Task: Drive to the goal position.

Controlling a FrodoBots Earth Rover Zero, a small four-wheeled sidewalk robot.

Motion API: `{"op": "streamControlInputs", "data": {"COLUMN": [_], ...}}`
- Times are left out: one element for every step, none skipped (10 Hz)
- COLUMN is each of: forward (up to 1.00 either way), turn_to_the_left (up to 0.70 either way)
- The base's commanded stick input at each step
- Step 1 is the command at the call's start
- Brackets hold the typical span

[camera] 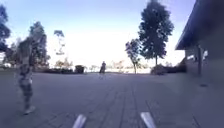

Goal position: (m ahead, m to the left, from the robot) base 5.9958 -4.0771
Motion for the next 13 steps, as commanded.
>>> {"op": "streamControlInputs", "data": {"forward": [0.98, 0.98, 0.98, 0.98, 0.98, 0.98, 0.98, 0.98, 0.98, 0.98, 0.98, 0.98, 0.98], "turn_to_the_left": [0.00, 0.00, 0.00, 0.00, 0.00, 0.00, 0.00, 0.00, 0.00, 0.00, 0.00, 0.00, 0.00]}}
